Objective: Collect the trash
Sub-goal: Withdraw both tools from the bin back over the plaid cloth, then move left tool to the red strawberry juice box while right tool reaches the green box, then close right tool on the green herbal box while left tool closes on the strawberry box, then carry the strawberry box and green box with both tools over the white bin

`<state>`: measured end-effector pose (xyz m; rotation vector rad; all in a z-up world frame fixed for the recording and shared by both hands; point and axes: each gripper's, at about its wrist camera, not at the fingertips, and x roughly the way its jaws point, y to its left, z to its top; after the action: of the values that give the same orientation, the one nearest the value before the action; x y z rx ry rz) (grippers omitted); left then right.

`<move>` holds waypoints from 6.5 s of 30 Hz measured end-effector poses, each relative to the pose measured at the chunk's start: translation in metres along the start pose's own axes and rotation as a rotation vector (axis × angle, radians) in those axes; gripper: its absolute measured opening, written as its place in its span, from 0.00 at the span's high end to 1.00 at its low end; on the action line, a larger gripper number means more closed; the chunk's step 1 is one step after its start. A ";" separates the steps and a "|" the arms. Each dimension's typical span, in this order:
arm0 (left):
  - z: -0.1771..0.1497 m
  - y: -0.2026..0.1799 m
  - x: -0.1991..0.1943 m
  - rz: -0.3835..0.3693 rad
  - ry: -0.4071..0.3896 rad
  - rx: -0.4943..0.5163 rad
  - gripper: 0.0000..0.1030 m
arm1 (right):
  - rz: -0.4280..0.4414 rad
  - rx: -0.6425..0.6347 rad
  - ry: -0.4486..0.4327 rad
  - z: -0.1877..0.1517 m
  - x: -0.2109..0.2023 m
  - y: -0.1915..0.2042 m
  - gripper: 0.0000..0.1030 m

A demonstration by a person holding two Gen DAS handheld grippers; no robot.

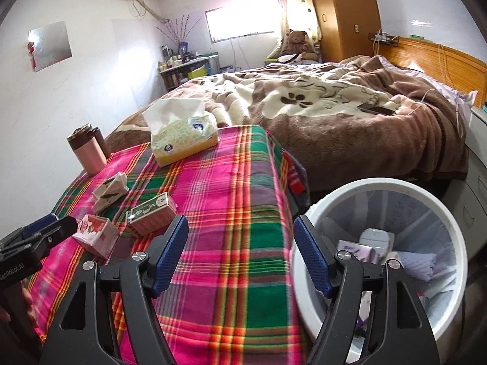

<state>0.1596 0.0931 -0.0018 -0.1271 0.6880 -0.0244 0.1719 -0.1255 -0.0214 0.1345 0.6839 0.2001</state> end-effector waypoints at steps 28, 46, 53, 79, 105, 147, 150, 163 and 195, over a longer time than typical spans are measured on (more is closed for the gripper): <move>-0.023 0.056 0.051 0.092 0.164 -0.064 0.20 | 0.121 -0.101 0.133 0.010 0.071 0.075 0.29; -0.014 0.124 0.032 0.223 0.117 -0.189 0.20 | 0.141 -0.033 0.194 0.010 0.084 0.085 0.29; 0.005 0.119 0.039 0.129 0.095 -0.235 0.20 | 0.106 0.043 0.212 0.016 0.101 0.095 0.29; 0.005 0.117 0.088 0.146 0.205 -0.220 0.20 | -0.043 -0.108 0.279 -0.003 0.095 0.087 0.29; 0.001 0.100 0.062 0.148 0.136 -0.172 0.39 | -0.016 -0.069 0.206 -0.006 0.073 0.077 0.68; -0.004 0.022 0.005 0.051 0.050 -0.046 0.46 | 0.008 -0.030 0.076 -0.005 0.000 0.041 0.68; -0.001 0.005 -0.003 0.019 0.030 -0.020 0.46 | -0.005 -0.019 0.053 -0.004 -0.009 0.033 0.68; 0.003 -0.064 -0.026 -0.110 -0.020 0.065 0.46 | -0.065 0.035 -0.015 -0.004 -0.045 -0.011 0.68; -0.004 -0.221 0.006 -0.339 0.024 0.280 0.46 | -0.249 0.164 0.001 -0.007 -0.063 -0.118 0.68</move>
<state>0.1657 -0.1274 0.0187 0.0269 0.6740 -0.4465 0.1361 -0.2544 -0.0106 0.2041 0.7109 -0.0953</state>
